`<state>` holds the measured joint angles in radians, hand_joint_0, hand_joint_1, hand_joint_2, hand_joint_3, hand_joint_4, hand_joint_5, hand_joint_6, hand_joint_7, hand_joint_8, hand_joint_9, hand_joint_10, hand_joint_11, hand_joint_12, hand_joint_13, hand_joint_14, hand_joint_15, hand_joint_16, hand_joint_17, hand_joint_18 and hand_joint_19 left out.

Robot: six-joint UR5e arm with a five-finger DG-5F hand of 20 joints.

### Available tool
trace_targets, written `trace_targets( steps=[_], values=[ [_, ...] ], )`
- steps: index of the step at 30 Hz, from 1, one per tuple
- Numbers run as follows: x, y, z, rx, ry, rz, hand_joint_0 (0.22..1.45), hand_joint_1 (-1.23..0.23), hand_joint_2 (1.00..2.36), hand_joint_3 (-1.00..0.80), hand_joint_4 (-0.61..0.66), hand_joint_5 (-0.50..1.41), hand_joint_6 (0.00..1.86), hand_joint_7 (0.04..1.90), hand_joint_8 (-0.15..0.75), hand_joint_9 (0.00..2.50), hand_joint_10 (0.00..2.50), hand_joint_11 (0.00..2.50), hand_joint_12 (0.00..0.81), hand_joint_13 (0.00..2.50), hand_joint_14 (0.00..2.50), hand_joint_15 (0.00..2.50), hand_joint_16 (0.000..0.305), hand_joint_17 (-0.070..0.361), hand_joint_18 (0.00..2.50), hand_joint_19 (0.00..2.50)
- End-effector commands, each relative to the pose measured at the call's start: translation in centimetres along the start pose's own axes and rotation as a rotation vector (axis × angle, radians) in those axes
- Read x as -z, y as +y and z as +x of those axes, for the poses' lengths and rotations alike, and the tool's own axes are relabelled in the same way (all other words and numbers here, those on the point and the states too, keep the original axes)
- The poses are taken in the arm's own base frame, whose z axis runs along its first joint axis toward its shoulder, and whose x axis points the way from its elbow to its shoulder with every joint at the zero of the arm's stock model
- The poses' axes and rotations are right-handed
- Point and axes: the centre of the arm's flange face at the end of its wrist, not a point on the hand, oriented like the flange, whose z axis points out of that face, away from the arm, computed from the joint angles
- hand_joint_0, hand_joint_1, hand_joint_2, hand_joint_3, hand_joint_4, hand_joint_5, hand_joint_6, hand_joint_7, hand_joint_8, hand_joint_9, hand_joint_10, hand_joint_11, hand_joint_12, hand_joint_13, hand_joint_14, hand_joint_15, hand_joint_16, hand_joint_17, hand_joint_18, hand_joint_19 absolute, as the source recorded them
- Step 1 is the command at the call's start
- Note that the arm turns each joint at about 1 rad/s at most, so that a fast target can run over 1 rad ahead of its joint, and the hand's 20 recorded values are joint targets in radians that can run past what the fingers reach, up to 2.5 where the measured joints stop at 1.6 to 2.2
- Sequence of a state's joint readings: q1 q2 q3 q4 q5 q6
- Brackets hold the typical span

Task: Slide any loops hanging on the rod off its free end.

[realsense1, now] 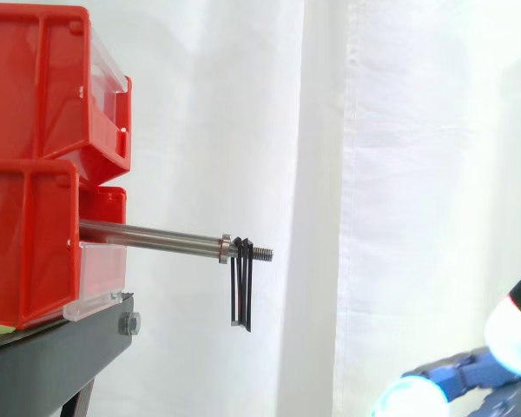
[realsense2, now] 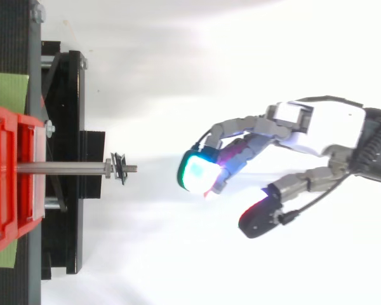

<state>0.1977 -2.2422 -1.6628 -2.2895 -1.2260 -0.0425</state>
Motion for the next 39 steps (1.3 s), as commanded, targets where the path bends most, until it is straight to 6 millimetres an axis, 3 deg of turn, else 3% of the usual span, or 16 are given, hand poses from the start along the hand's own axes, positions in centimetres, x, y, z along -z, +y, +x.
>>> trace_targets(
  steps=[1, 5, 8, 10, 13, 16, 20, 22, 24, 26, 39],
  values=[
    [-1.7, -0.5, 0.4, -0.007, -0.001, -0.015, 0.62, -0.82, 1.0, -0.45, 0.31, -0.16, 0.5, 1.02, 0.286, 0.92, 0.01, 0.34, 0.329, 0.67, 0.01, 0.14, 0.057, 0.128, 0.63, 0.4],
    [-2.7, 0.1, 0.7, 0.003, -0.007, -0.036, 0.61, -0.83, 1.0, -0.45, 0.3, -0.16, 0.5, 1.02, 0.28, 0.92, 0.01, 0.34, 0.33, 0.68, 0.01, 0.16, 0.057, 0.128, 0.64, 0.4],
    [-3.2, -2.1, 0.8, -0.006, -0.004, -0.025, 0.6, -0.81, 1.01, -0.44, 0.31, -0.15, 0.5, 1.04, 0.286, 0.92, 0.01, 0.34, 0.33, 0.69, 0.01, 0.16, 0.057, 0.127, 0.64, 0.42],
    [-3.4, -2.5, 0.7, -0.012, -0.007, -0.028, 0.6, -0.8, 1.01, -0.43, 0.31, -0.15, 0.5, 1.05, 0.283, 0.92, 0.01, 0.35, 0.33, 0.69, 0.01, 0.17, 0.057, 0.128, 0.64, 0.42],
    [-5.3, -4.1, 1.4, -0.072, 0.001, -0.047, 0.59, -0.78, 1.01, -0.42, 0.31, -0.15, 0.5, 1.05, 0.291, 0.93, 0.01, 0.35, 0.331, 0.7, 0.01, 0.17, 0.057, 0.129, 0.65, 0.42],
    [-7.2, -3.4, 2.1, -0.091, 0.016, -0.069, 0.59, -0.78, 1.01, -0.42, 0.31, -0.15, 0.5, 1.05, 0.288, 0.93, 0.01, 0.35, 0.331, 0.71, 0.01, 0.18, 0.057, 0.129, 0.65, 0.43],
    [-8.3, -3.9, 2.4, -0.092, 0.022, -0.079, 0.59, -0.73, 1.01, -0.4, 0.31, -0.14, 0.5, 1.06, 0.293, 0.94, 0.01, 0.35, 0.331, 0.71, 0.01, 0.18, 0.057, 0.129, 0.66, 0.44],
    [-9.9, -5.4, 2.9, -0.1, 0.033, -0.093, 0.59, -0.73, 1.01, -0.4, 0.31, -0.14, 0.5, 1.06, 0.296, 0.94, 0.01, 0.35, 0.333, 0.71, 0.01, 0.18, 0.058, 0.13, 0.66, 0.44],
    [-10.3, -5.6, 2.9, -0.103, 0.035, -0.099, 0.58, -0.72, 1.01, -0.39, 0.31, -0.14, 0.5, 1.06, 0.297, 0.94, 0.01, 0.35, 0.332, 0.71, 0.01, 0.18, 0.058, 0.13, 0.67, 0.43],
    [-12.4, -6.4, 3.7, -0.118, 0.086, -0.135, 0.58, -0.67, 1.01, -0.39, 0.31, -0.14, 0.5, 1.06, 0.298, 0.94, 0.01, 0.35, 0.333, 0.72, 0.01, 0.19, 0.058, 0.13, 0.67, 0.44],
    [-13.2, -6.5, 3.2, -0.064, 0.08, -0.227, 0.58, -0.61, 1.01, -0.37, 0.3, -0.14, 0.5, 1.1, 0.303, 0.96, 0.01, 0.37, 0.338, 0.73, 0.01, 0.2, 0.059, 0.132, 0.67, 0.46]
  ],
)
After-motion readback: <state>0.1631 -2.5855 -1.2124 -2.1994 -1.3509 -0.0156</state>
